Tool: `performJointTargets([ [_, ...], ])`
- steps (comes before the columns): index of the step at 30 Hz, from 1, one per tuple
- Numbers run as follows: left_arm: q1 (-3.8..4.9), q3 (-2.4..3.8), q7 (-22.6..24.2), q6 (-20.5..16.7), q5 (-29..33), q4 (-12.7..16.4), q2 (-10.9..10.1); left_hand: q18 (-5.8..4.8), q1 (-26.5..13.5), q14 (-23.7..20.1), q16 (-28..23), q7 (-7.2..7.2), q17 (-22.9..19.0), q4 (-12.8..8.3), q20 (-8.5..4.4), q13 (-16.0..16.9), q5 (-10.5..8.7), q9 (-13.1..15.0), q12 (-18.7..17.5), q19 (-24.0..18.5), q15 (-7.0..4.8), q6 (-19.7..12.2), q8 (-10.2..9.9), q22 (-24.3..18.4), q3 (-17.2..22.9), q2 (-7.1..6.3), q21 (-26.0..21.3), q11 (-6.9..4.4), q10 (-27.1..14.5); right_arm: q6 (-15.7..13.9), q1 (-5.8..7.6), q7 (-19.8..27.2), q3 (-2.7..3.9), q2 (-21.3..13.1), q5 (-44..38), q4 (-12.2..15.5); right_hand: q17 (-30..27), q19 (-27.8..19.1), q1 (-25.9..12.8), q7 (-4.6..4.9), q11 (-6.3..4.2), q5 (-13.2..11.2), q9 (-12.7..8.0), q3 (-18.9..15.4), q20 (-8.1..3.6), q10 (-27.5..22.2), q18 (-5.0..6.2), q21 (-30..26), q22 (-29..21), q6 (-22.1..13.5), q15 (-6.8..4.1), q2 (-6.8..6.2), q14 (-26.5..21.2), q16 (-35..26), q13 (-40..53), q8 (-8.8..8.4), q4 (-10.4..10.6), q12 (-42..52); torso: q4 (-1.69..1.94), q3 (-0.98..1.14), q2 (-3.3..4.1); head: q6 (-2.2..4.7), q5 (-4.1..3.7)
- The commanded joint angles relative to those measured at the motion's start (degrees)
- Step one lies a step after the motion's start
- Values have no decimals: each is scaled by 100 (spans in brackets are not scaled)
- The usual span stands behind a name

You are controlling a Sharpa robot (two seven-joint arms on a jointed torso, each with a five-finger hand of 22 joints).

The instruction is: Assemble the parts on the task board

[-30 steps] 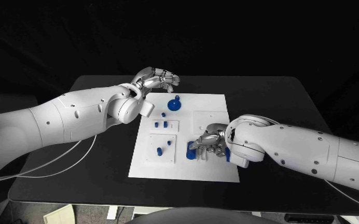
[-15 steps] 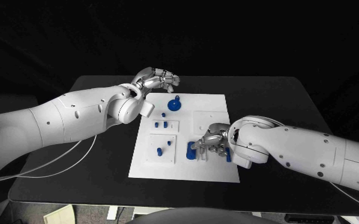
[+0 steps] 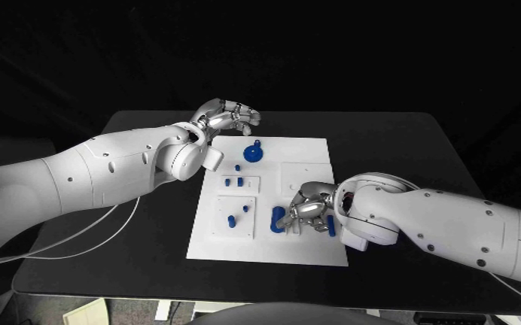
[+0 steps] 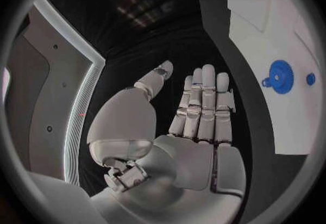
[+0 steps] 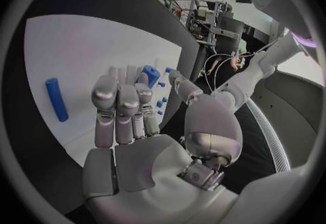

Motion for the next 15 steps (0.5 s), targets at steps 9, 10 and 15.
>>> performJointTargets([
  [9,2,5,27,60,-6,15,11,50,-38,38,-31,13,7,23,2,-9,0,-9,7,0,18,-33,14,12,0,12,-41,1,-30,254,-49,-56,-3,106,-242,-67,31,4,174,-33,-59,-23,30,-150,26,49,667,-30,66,114,-61,241,23,-32,2,43,-198,-58,2,-4,4,-1,-1],
  [10,2,5,26,60,-6,15,10,50,-38,38,-31,13,8,23,2,-9,0,-9,8,0,18,-33,14,12,0,12,-41,1,-30,258,-53,-66,-3,111,-241,-73,33,3,166,-34,-59,-23,30,-159,31,53,667,-29,66,118,-61,266,24,-32,1,41,-198,-60,3,-3,4,-2,0],
  [15,2,5,24,59,-6,14,7,49,-39,38,-33,12,9,24,3,-9,0,-8,8,0,18,-30,16,14,0,12,-42,1,-30,223,-79,-164,-4,149,-244,-120,42,0,136,-38,-62,-22,26,-188,52,70,667,-26,70,142,-61,397,28,-35,-2,29,-200,-74,4,-1,3,-10,4],
])
